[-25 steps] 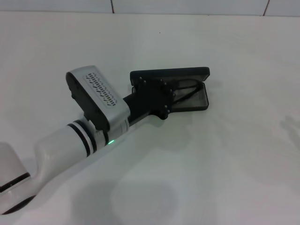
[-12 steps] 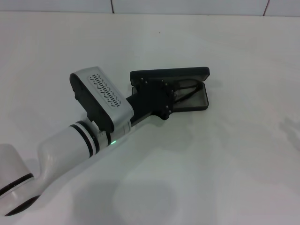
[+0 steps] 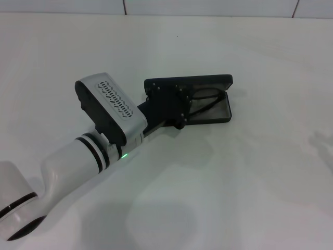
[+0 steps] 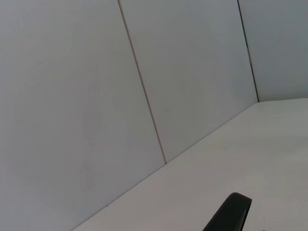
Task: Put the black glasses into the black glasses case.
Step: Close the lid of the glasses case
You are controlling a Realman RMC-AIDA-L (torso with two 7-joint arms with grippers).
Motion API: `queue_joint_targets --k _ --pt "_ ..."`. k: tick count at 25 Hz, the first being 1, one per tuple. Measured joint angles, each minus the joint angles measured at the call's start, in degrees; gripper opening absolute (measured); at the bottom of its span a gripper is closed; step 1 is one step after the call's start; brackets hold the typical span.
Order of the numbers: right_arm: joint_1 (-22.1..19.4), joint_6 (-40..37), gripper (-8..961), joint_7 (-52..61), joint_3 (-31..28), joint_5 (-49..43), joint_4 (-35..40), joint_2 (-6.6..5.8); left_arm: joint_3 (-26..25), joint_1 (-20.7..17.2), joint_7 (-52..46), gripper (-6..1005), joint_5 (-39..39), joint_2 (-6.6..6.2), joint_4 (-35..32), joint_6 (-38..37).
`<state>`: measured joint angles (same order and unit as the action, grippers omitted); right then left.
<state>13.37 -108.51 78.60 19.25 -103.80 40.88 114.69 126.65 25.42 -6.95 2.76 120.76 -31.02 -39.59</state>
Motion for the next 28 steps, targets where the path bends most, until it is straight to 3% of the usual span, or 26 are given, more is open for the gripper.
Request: queue_joint_targets --k 28 --pt "0.2 0.2 150 -0.4 0.0 -0.1 -0.9 0.0 2.6 1.0 -0.1 49 0.1 0.0 0.1 4.1"
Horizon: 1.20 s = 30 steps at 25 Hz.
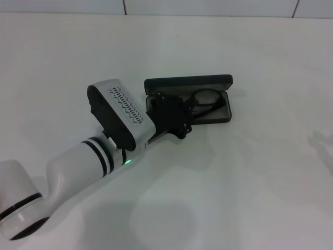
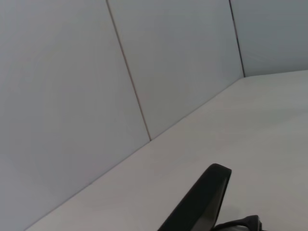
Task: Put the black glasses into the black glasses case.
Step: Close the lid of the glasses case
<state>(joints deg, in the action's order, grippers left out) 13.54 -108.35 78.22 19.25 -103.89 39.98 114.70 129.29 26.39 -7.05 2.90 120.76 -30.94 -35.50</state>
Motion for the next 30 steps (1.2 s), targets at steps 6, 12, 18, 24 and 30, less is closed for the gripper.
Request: queue_joint_targets --k 6,12,18,24,30 --pt "0.0 -0.2 150 0.0 0.0 0.0 0.0 0.08 0.6 -0.1 -0.1 49 0.0 0.0 0.0 0.0" --pt "-0.2 -0.2 150 0.0 0.0 0.0 0.0 0.09 1.0 -0.5 -0.1 49 0.0 0.0 -0.3 -0.4" --pt "-0.6 -0.4 150 0.0 0.0 0.0 0.0 0.09 1.8 -1.2 0.2 49 -0.3 -0.06 -2.6 -1.1" --pt "-0.5 -0.5 150 -0.1 0.0 0.0 0.0 0.08 1.3 -3.7 0.2 50 -0.5 -0.74 -6.2 -4.8" --pt "-0.8 -0.3 150 -0.3 0.0 -0.1 0.0 0.02 -1.3 -7.9 -0.7 50 -2.6 -2.21 -15.7 -5.5"
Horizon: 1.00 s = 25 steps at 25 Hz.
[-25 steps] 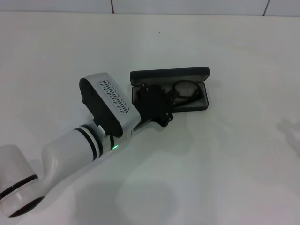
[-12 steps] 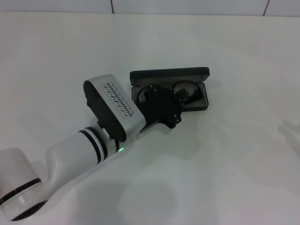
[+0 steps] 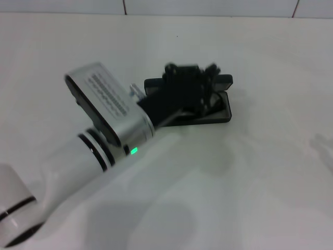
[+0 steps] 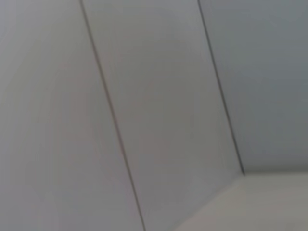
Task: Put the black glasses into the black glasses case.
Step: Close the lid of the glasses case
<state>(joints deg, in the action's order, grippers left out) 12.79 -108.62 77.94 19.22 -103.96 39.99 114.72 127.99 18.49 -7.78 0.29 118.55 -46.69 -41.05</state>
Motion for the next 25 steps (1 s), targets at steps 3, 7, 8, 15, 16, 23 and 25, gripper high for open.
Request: queue_joint_targets --k 3,7,8,15,16,23,25 --pt "0.0 0.3 150 -0.4 0.0 0.0 -0.3 -0.04 -2.9 -1.4 -5.5 50 -4.0 -1.99 -6.9 1.9" --pt "0.0 0.7 149 -1.0 -0.3 0.0 -0.8 -0.19 -6.4 -1.0 -22.5 50 -14.2 -6.18 -13.6 3.3" --pt "0.0 1.0 149 -1.1 -0.3 0.0 -0.9 -0.2 -7.9 -0.2 -29.0 50 -18.9 -7.37 -14.6 3.3" --pt "0.8 2.6 149 -1.7 0.0 -0.8 -1.1 -0.27 -28.3 8.3 -69.8 163 -62.2 -8.28 -12.6 -7.9" --pt "1.0 2.7 149 -2.0 0.0 -0.8 -1.3 -0.27 -32.1 9.2 -72.8 173 -67.3 -7.11 -11.8 -10.5" --pt "1.4 4.0 149 -2.9 0.0 -1.0 -2.9 -0.34 -47.3 15.5 -77.5 257 -88.4 -0.61 -5.2 -16.5" --pt "1.4 4.1 149 -2.9 0.0 -1.0 -2.9 -0.36 -47.6 17.5 -77.6 288 -90.0 -0.4 -2.1 -16.5"
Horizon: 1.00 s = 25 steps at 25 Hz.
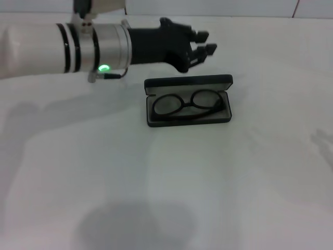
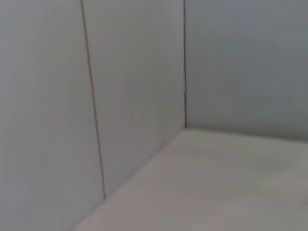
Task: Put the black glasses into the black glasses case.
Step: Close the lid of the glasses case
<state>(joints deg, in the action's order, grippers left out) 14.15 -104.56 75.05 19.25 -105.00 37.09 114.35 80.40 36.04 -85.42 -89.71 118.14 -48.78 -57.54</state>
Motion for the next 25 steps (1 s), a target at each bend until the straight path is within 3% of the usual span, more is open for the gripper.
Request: queue_joint_targets --k 4,13,25 --pt "0.0 0.4 149 0.0 0.0 -0.1 0.0 -0.01 -0.1 2.6 0.4 297 -1.1 0.46 4.5 0.8" --pt "0.7 1.1 149 -1.0 0.0 -0.4 -1.6 -0.02 -1.2 4.2 -1.3 268 -5.7 0.71 7.9 2.2" --pt "0.9 1.3 149 -1.1 0.8 -0.5 -1.6 -0.01 -1.8 5.1 -0.9 224 -5.9 0.84 10.5 3.4"
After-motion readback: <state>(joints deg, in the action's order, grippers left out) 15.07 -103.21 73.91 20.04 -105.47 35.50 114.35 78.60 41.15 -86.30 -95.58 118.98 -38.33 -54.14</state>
